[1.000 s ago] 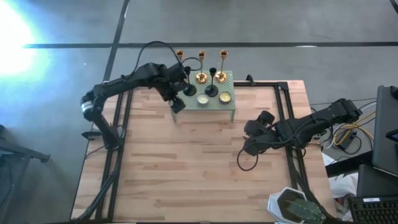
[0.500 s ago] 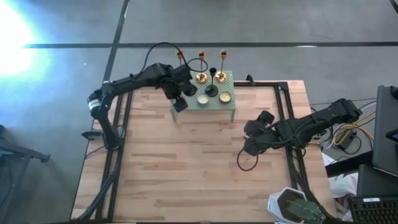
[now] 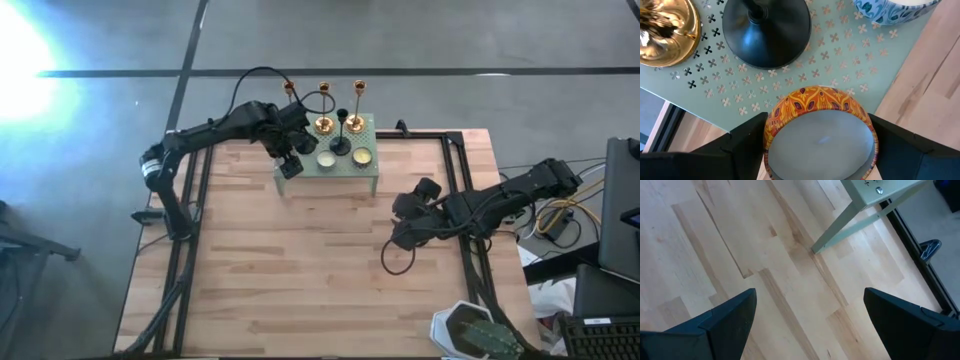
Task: Pick & Place candle stick holders
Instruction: Put the orange patterned scented candle on the shelf
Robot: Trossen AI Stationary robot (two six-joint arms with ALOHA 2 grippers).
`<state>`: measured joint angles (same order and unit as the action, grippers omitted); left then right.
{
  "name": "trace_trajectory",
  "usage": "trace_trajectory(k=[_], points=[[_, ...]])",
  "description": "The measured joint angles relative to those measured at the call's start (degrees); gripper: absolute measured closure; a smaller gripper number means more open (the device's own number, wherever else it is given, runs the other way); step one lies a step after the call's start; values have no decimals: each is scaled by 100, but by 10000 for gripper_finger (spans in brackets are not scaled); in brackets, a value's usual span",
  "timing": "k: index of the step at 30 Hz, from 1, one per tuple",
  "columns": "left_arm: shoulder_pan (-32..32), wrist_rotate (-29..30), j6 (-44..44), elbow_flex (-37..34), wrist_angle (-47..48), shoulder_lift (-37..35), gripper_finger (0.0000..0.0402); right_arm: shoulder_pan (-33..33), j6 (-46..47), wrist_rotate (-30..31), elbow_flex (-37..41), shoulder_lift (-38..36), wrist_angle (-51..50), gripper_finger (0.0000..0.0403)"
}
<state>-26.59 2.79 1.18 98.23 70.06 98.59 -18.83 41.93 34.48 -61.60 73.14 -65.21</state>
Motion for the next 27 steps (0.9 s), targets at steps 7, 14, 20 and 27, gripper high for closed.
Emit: trace_trajectory(k=[7,14,20,27], points=[[-9,-11,-58,-4,31,160,101,0,5,2,0,0,2,39],[-35,-8,-178,-4,191,251,100,1,5,0,0,0,2,39],[-92,-13,-234,16,196,251,100,0,5,-1,0,0,2,39],[-108,-62,-255,9,183,249,99,0,35,-4,0,0,2,39]])
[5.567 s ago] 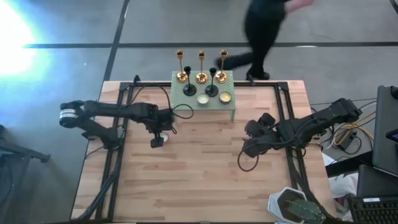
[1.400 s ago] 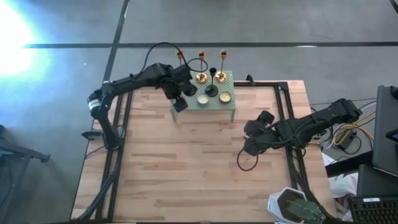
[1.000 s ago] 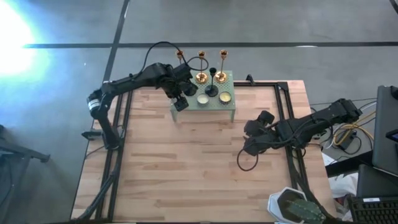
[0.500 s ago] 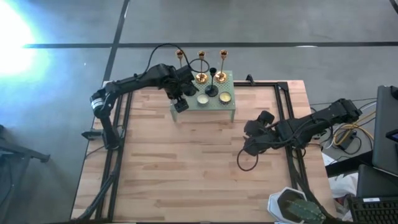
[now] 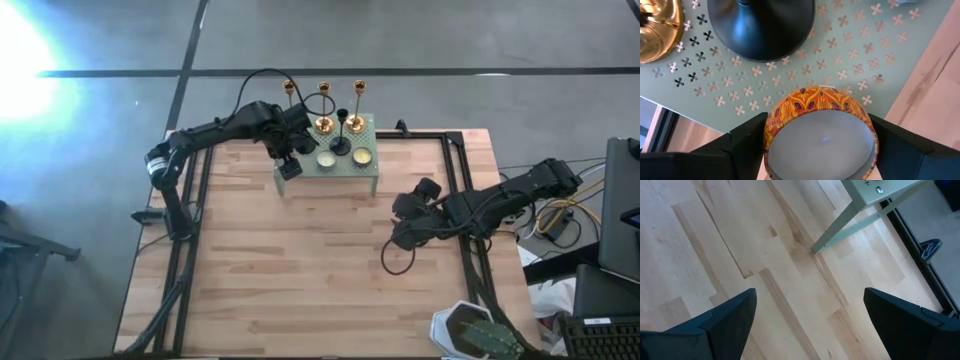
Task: Pick & Place candle stick holders
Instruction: Put the orange patterned scented candle on the shelf, then return to Home Position
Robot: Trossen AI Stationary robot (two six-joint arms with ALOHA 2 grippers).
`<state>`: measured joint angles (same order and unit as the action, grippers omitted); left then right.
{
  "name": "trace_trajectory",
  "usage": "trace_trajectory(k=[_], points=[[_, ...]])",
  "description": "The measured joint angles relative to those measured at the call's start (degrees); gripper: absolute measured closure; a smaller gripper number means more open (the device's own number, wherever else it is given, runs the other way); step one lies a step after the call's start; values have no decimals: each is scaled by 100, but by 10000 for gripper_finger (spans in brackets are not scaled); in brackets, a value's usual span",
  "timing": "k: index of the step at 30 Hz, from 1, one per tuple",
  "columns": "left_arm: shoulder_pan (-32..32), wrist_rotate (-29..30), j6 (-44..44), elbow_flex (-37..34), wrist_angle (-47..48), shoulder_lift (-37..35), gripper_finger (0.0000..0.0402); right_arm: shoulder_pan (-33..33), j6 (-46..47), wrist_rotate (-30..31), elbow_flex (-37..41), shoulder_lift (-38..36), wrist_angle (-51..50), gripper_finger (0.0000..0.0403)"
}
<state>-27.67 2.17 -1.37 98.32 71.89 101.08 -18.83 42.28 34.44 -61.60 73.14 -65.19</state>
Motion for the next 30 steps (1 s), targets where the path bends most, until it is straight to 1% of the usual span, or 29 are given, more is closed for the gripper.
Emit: trace_trajectory(k=[3,10,14,19,26,30], points=[[0,-134,18,0,-6,-2,99,1,4,-1,0,0,0,39],[-1,-181,20,-1,-21,-2,98,1,15,-2,0,0,2,39],[1,-375,17,-2,-34,-4,87,1,15,-4,0,0,2,39],[-1,-379,-22,-4,-38,-4,72,1,15,-5,0,0,2,39],[-1,-396,-52,-9,-126,-4,71,2,17,-15,0,0,2,39],[-1,-399,-53,97,71,-4,67,0,17,-39,-1,2,1,39]])
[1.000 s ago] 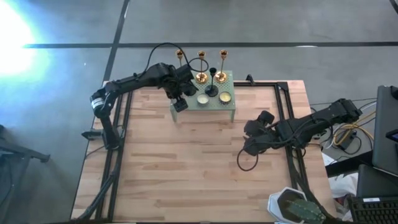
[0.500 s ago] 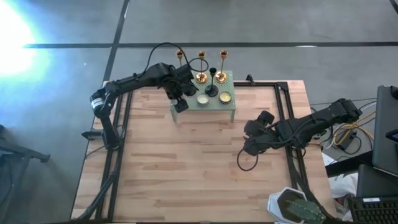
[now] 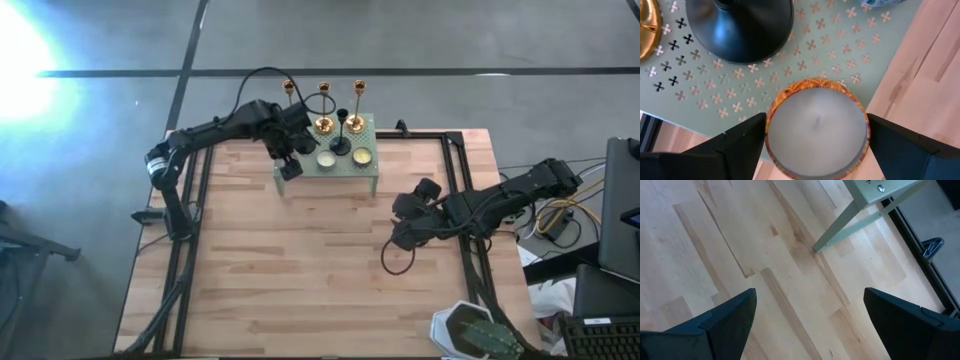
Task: Pick & Place candle stick holders
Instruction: Return to Home Position
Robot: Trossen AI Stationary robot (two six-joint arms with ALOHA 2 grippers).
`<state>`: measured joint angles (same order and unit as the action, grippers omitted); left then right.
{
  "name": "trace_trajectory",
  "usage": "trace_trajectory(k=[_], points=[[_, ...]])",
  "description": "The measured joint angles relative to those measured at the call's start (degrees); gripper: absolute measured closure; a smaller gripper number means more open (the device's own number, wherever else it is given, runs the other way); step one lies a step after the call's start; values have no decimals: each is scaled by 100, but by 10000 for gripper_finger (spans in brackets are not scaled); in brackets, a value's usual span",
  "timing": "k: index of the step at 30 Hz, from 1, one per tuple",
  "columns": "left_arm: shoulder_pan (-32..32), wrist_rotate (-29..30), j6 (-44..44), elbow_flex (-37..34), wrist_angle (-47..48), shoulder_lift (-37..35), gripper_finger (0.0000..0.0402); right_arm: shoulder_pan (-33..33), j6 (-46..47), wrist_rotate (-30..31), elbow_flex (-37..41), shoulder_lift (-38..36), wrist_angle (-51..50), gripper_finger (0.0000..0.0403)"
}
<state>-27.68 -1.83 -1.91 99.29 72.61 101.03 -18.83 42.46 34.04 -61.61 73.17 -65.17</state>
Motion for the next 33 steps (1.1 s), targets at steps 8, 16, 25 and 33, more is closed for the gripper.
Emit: trace_trajectory(k=[8,16,25,33], points=[[0,39,0,355,471,0,67,-2,87,-7,1,0,-2,39],[1,187,463,960,1705,-191,67,-2,105,-15,0,0,2,39],[859,1083,857,899,681,-1995,69,-2,82,-111,-256,2,113,39],[2593,2466,953,-1412,-1982,-4093,70,-2,-480,-261,-651,0,177,49]])
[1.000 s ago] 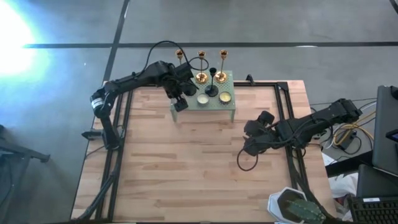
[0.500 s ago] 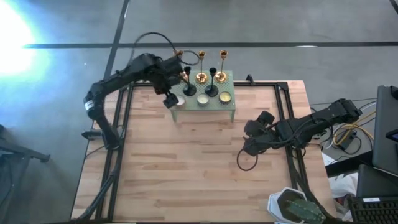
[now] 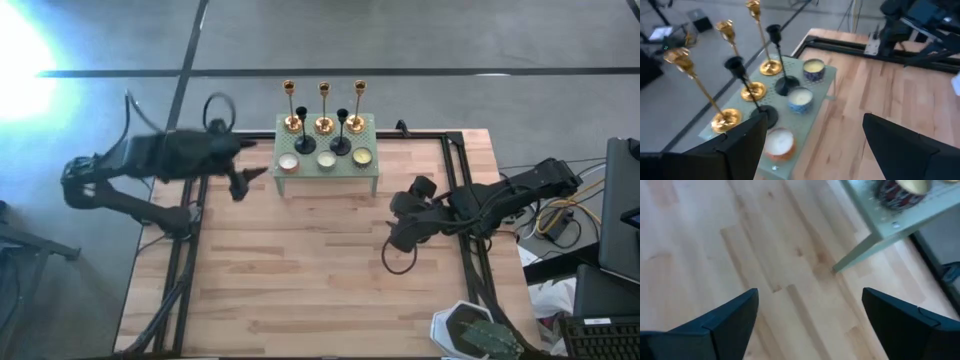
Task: Pick & Place candle stick holders
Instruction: Return to Home Position
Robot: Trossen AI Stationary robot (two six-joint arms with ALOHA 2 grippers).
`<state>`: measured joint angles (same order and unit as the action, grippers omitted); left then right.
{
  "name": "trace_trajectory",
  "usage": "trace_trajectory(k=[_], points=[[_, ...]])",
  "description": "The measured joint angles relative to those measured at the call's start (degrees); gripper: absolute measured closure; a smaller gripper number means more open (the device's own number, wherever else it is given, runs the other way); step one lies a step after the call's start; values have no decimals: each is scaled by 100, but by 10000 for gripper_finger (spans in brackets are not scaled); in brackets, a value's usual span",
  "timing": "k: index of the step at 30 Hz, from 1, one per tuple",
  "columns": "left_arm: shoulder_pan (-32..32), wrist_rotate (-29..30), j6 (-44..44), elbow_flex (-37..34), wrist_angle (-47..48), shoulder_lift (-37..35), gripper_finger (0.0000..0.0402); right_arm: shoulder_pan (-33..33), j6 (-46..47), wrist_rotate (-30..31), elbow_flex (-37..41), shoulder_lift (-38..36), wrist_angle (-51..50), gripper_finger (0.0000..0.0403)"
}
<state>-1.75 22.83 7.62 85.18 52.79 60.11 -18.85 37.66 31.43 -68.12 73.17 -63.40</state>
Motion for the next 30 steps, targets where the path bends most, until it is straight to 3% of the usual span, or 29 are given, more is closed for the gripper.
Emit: trace_trajectory(k=[4,9,14,18,21,25,28,30], points=[[343,-99,278,-1887,-1396,-957,74,-2,-107,-409,26,-4,2,91],[386,-432,714,-3874,-3157,-1961,85,-42,-139,-599,306,-146,-19,183],[361,-406,1054,-5033,-3354,-2814,94,-291,143,-489,852,-803,3,292],[373,-407,690,-5798,-3943,-3366,145,-726,309,208,1612,-1744,611,374],[372,-535,198,-6345,-4831,-3598,200,-933,-187,490,2274,-2522,1829,389],[373,-1035,-831,-6893,-5889,-3684,275,-940,-1524,201,3071,-3421,3257,394],[373,-1073,-1531,-7142,-5901,-3706,332,-942,-2157,149,3583,-3943,3606,394],[373,-934,-1831,-7267,-5871,-3704,367,-928,-2337,545,3854,-4176,3612,394]])
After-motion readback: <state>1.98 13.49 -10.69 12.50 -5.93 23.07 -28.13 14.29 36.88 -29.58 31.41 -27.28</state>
